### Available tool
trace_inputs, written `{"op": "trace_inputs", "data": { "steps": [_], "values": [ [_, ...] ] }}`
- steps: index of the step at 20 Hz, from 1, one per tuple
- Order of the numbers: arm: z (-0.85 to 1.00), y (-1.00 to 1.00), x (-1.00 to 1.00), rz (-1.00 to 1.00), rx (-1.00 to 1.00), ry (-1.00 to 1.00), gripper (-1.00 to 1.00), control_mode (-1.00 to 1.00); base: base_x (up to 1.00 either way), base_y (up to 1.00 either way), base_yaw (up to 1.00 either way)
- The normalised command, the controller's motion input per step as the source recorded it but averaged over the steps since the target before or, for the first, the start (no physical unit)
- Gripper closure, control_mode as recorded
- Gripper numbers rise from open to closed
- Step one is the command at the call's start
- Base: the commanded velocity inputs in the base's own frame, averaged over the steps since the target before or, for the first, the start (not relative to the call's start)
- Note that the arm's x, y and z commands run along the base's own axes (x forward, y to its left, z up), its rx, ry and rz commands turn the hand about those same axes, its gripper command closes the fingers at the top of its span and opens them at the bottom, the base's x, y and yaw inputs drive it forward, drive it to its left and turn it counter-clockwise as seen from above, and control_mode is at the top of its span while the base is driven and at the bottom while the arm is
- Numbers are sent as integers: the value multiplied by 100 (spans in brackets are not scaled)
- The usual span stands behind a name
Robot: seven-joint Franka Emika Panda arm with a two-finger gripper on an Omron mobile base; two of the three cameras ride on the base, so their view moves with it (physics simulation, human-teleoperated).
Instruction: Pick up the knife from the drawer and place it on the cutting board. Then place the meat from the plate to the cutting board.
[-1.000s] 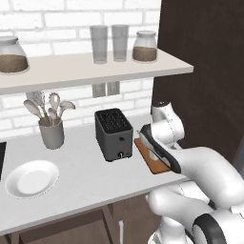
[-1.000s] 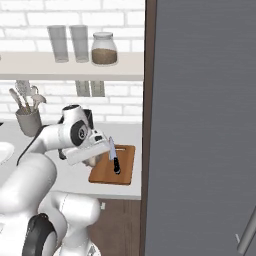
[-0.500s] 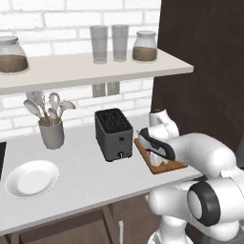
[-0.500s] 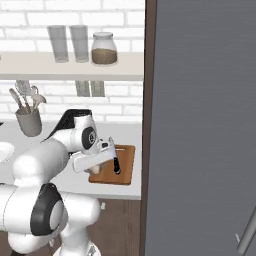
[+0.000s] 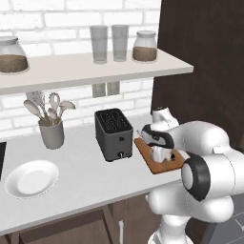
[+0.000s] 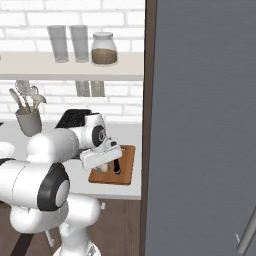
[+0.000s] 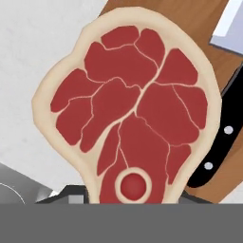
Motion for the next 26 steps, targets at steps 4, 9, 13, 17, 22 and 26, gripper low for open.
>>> {"op": "trace_inputs", "data": {
  "steps": [4,9,13,17,22,26],
  "values": [
    [-30,-5,41,0,0,0,100,-100,0,0,0],
    [-26,0,31,0,0,0,100,-100,0,0,0],
    [-13,0,18,0,0,0,-100,-100,0,0,0],
    [-2,11,-12,0,0,-1,-100,-100,0,0,0],
    [12,5,-11,0,2,-8,-100,-100,0,0,0],
    [71,2,-17,0,6,-23,-100,-100,0,0,0]
  ]
}}
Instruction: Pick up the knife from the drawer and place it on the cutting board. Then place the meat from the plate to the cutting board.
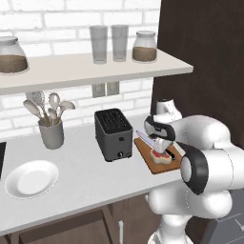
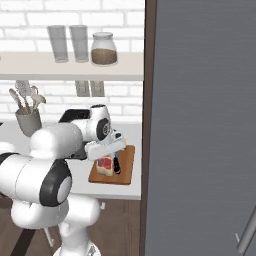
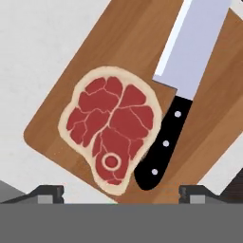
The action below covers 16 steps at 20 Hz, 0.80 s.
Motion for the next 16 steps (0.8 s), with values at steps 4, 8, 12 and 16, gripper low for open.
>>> {"op": "trace_inputs", "data": {
  "steps": [4,8,12,16],
  "values": [
    [100,0,-68,0,10,-47,-100,-100,0,0,0],
    [100,-1,-99,0,9,-64,-100,-100,0,0,0],
    [100,0,-100,0,7,-72,-100,-100,0,0,0],
    [100,0,-100,1,3,-74,-100,-100,0,0,0]
  ]
}}
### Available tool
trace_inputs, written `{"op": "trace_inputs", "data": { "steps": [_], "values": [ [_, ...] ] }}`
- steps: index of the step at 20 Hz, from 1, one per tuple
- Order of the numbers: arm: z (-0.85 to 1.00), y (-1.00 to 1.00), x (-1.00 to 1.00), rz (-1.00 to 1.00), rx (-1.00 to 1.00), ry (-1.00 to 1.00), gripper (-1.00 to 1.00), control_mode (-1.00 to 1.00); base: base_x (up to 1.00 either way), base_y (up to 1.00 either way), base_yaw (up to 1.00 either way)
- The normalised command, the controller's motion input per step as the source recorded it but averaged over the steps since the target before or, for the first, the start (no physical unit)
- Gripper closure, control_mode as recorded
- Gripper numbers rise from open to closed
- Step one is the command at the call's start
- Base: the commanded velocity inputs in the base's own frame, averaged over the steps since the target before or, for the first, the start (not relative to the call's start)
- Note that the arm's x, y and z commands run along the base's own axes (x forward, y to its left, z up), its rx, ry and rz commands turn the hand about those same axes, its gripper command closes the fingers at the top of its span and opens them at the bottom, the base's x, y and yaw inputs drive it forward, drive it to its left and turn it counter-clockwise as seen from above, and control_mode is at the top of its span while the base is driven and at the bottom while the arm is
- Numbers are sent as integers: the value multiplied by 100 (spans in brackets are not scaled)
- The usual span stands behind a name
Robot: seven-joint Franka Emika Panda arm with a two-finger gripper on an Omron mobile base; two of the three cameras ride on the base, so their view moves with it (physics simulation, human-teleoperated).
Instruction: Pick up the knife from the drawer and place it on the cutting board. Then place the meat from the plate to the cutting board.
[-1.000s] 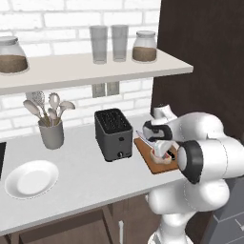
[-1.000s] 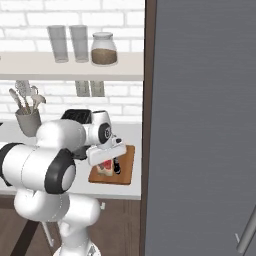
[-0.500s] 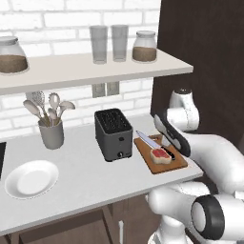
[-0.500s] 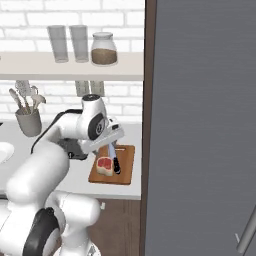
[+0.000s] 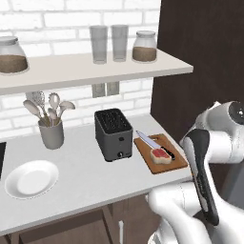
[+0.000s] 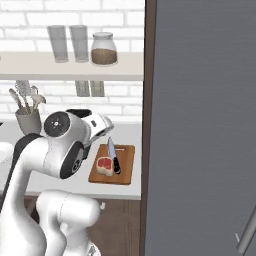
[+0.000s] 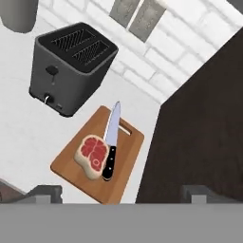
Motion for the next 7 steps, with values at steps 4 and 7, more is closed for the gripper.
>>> {"op": "trace_inputs", "data": {
  "steps": [4,7],
  "values": [
    [100,0,-100,3,0,-80,-100,-100,0,0,0],
    [100,0,-100,4,0,-84,-100,-100,0,0,0]
  ]
}}
